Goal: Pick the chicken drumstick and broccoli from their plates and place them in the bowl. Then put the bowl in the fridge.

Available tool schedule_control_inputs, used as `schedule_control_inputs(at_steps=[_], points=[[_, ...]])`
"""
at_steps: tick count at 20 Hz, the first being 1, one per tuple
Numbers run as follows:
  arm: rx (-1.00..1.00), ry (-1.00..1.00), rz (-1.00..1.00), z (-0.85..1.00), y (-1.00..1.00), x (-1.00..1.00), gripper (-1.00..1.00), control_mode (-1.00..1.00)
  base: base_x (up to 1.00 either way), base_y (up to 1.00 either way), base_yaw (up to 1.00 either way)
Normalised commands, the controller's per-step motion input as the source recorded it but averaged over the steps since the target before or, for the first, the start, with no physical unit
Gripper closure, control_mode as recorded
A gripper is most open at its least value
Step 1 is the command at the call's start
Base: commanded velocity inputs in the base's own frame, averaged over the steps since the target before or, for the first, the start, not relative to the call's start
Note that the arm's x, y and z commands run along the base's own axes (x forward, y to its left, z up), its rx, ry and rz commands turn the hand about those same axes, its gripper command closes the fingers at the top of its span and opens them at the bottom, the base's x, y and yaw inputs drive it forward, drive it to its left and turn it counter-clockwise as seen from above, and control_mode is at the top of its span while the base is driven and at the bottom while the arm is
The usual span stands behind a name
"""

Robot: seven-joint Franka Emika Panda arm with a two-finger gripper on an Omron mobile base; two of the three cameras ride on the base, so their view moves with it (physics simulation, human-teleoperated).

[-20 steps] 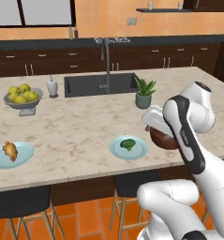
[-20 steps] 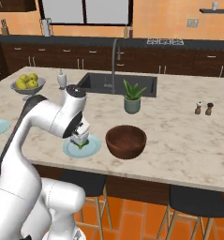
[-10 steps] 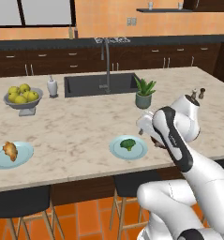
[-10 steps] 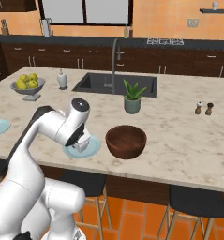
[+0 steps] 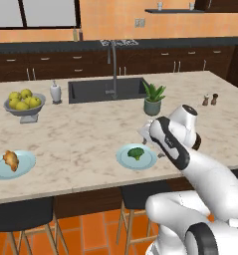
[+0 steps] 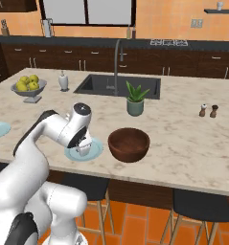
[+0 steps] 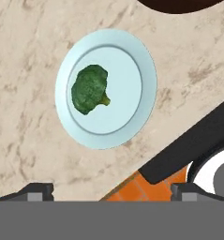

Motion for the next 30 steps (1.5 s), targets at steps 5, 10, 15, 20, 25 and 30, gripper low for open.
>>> schedule_control_inputs(at_steps=[5,10,15,20,25,30], points=[[0.05,0.02,-0.06,-0.38,-0.02,0.25,-1.00,-1.00,0.00,0.00,0.00],[0.00,0.00,-0.05,-0.13,0.00,0.49,-1.00,-1.00,0.00,0.00,0.00],[0.00,0.00,0.00,-0.25,0.00,0.37,-1.00,-1.00,0.00,0.00,0.00],[0.00,0.01,0.00,-0.33,-0.04,0.43,-1.00,-1.00,0.00,0.00,0.00],[0.00,0.00,0.00,-0.38,0.00,0.43,-1.00,-1.00,0.00,0.00,0.00],[0.00,0.00,0.00,-0.26,0.01,0.22,-1.00,-1.00,0.00,0.00,0.00]])
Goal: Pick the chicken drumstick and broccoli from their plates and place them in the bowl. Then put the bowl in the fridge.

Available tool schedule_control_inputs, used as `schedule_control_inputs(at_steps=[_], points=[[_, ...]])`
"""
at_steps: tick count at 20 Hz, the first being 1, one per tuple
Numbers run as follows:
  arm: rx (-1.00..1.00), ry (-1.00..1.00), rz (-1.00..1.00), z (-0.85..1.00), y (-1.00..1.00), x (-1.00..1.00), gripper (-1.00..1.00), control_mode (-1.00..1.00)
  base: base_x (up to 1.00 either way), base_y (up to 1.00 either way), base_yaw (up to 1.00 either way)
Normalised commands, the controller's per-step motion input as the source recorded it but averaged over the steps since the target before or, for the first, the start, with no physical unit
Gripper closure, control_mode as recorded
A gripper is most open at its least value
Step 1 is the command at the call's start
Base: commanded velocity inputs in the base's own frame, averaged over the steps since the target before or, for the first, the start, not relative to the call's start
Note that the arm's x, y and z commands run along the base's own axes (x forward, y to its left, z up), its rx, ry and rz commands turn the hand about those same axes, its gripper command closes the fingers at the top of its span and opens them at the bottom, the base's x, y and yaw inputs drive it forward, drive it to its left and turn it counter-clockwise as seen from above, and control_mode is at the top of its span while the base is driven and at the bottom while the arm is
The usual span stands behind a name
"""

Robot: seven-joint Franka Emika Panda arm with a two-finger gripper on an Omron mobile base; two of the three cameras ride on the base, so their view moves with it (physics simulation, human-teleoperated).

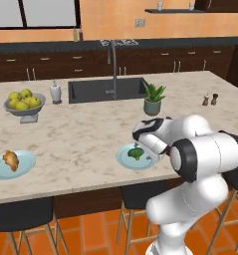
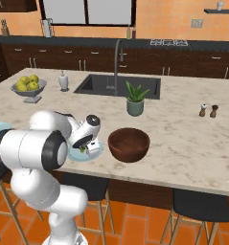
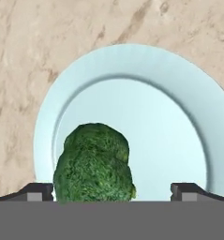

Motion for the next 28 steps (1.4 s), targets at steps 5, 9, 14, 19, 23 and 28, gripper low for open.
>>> schedule_control_inputs(at_steps=[5,9,14,19,23,28], points=[[0.00,0.00,0.00,-0.17,0.17,0.15,-1.00,-1.00,0.00,0.00,0.00],[0.00,0.00,-0.01,-0.15,0.17,0.29,1.00,-1.00,0.00,0.00,0.00],[0.00,0.00,0.00,-0.19,0.14,0.28,1.00,-1.00,0.00,0.00,0.00],[0.00,0.00,-0.01,0.09,0.03,-0.25,1.00,-1.00,0.00,0.00,0.00],[-0.01,0.16,0.00,0.95,0.00,-0.71,1.00,-1.00,0.00,0.00,0.00],[-0.08,0.07,0.02,1.00,-0.10,-0.51,1.00,-1.00,0.00,0.00,0.00]])
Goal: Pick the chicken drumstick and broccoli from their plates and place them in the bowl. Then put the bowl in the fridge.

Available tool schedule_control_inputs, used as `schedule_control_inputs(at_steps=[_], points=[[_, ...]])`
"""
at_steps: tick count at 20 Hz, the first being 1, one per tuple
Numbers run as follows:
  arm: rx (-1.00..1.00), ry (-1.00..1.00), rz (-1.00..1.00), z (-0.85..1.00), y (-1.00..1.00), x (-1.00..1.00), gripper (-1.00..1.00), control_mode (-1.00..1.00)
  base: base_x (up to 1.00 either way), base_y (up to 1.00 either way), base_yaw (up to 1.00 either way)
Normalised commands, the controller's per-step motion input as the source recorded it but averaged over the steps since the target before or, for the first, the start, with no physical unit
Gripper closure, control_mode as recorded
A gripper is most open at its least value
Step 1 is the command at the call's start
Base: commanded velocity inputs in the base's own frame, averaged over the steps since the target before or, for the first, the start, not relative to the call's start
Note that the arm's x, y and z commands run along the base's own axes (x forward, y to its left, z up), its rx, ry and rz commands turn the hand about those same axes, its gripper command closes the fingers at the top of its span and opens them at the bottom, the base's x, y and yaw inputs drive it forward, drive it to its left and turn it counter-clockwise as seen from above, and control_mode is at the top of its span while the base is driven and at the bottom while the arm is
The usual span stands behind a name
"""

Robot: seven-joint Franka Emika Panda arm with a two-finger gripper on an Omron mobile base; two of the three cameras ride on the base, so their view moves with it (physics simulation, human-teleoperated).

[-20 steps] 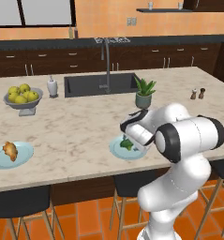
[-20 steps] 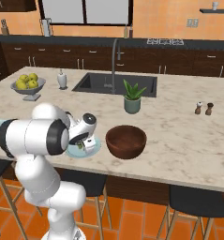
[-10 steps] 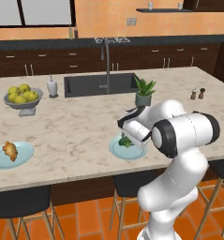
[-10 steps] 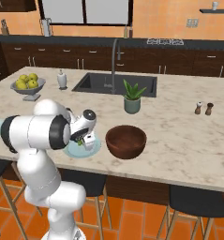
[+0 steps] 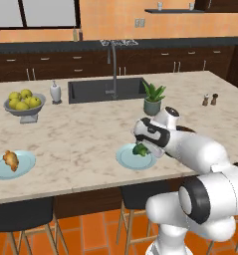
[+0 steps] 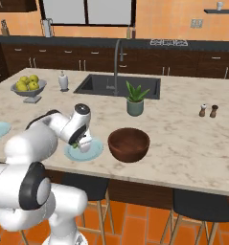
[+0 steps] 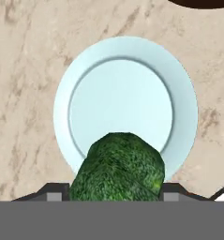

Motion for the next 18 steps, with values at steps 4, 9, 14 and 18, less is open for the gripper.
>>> schedule_control_inputs(at_steps=[4,9,14,18], points=[[-0.11,0.06,0.01,1.00,-0.36,-0.48,1.00,-1.00,0.00,0.00,0.00],[-0.14,0.04,0.00,0.82,-0.62,-0.33,1.00,-1.00,0.00,0.00,0.00],[-0.15,0.15,0.00,0.49,-0.73,-0.07,1.00,-1.00,0.00,0.00,0.00],[-0.05,0.13,0.00,0.19,-0.78,0.00,1.00,-1.00,0.00,0.00,0.00]])
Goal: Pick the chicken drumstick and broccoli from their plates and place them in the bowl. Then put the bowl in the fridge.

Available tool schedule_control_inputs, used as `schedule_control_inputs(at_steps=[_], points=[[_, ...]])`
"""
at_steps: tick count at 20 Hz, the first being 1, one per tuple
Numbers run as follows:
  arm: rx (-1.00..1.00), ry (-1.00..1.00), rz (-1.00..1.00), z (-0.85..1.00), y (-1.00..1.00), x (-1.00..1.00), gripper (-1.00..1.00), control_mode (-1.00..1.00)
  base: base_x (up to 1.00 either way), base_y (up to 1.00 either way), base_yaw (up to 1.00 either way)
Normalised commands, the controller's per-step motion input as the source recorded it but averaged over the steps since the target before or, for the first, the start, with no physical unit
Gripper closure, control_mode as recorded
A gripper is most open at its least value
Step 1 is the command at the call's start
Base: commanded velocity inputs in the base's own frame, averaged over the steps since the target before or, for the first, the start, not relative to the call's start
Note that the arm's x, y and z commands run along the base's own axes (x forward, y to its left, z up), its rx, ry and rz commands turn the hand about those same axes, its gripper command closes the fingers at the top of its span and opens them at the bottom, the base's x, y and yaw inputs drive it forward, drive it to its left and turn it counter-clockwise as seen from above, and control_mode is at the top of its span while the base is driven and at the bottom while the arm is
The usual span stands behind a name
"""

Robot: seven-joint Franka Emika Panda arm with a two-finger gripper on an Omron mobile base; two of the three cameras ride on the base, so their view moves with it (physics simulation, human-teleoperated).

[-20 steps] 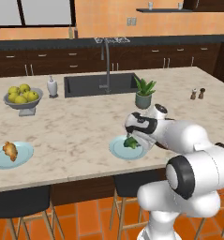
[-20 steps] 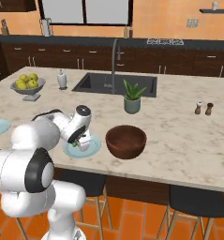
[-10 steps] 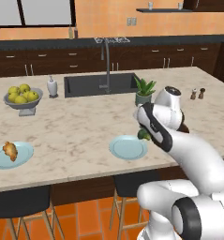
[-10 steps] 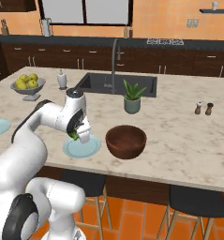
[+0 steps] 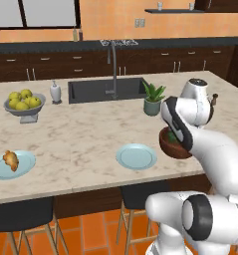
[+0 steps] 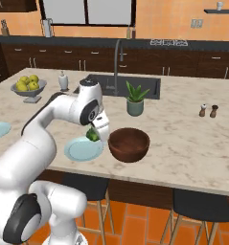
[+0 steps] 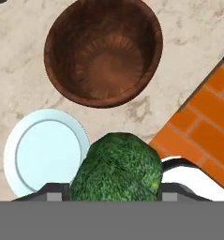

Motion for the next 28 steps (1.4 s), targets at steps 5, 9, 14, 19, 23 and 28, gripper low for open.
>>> schedule_control_inputs(at_steps=[5,9,14,19,23,28], points=[[-0.01,0.17,0.00,-0.06,-0.71,0.23,1.00,-1.00,0.00,0.00,0.00],[0.00,0.07,0.03,-0.22,-0.49,0.66,1.00,-1.00,0.00,0.00,0.00],[0.01,0.01,0.04,-0.51,-0.21,0.66,1.00,-1.00,0.00,0.00,0.00],[0.01,0.00,0.04,-0.59,-0.18,0.49,1.00,-1.00,0.00,0.00,0.00],[0.00,0.00,0.04,-0.59,-0.11,0.40,1.00,-1.00,0.00,0.00,0.00],[0.00,0.03,0.02,-0.45,-0.02,0.32,-1.00,-1.00,0.00,0.00,0.00]])
